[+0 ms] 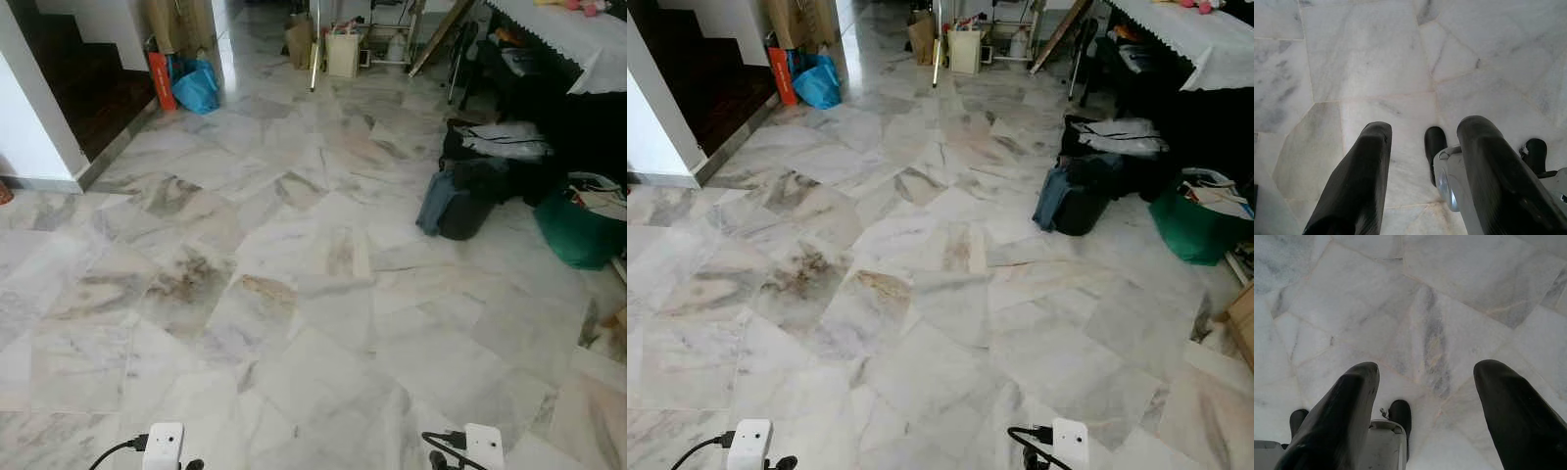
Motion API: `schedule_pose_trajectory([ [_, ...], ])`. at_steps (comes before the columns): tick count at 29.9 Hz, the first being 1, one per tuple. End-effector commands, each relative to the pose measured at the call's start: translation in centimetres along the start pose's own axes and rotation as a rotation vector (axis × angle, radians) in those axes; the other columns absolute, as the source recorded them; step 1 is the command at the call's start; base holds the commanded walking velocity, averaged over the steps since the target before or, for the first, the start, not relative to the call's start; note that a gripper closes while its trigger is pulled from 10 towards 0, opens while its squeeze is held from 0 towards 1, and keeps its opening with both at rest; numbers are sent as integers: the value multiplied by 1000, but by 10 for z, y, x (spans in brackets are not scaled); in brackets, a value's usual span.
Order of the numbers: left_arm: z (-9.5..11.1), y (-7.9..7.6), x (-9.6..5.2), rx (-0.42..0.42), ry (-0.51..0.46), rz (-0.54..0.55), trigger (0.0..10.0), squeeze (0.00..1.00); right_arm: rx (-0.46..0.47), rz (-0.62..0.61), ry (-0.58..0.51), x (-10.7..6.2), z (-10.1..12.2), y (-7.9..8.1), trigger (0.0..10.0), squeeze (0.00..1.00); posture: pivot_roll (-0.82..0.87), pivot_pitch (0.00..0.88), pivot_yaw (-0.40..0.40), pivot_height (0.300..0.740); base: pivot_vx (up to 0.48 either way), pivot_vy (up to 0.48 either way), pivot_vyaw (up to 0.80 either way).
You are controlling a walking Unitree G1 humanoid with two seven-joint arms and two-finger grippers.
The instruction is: Move the pillow to the sofa from floor
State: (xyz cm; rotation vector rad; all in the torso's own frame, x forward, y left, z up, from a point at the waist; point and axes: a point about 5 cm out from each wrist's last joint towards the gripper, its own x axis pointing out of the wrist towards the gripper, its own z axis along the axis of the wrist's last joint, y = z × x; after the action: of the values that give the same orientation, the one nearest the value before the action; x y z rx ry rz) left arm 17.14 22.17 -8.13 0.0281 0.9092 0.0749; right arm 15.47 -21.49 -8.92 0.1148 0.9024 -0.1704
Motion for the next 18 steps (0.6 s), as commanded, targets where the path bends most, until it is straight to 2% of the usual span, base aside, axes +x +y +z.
schedule_pose_trajectory([
  [1, -8, -4, 0, 26, 63, -16, 10000, 0, -71, 46, 44, 4, 26, -23, 10000, 0, 133, 0, -114, 740, 0, 0, 0],
  [15, -9, -4, 0, 25, 64, -15, 10000, 0, -74, 45, 46, 4, 26, -23, 10000, 0, 133, 0, -115, 740, 0, 0, 0],
  [18, -7, -5, 0, 19, 66, -9, 10000, 0, -38, 22, 19, 4, 28, -24, 10000, 0, 134, 0, -114, 740, 0, 0, 0],
])
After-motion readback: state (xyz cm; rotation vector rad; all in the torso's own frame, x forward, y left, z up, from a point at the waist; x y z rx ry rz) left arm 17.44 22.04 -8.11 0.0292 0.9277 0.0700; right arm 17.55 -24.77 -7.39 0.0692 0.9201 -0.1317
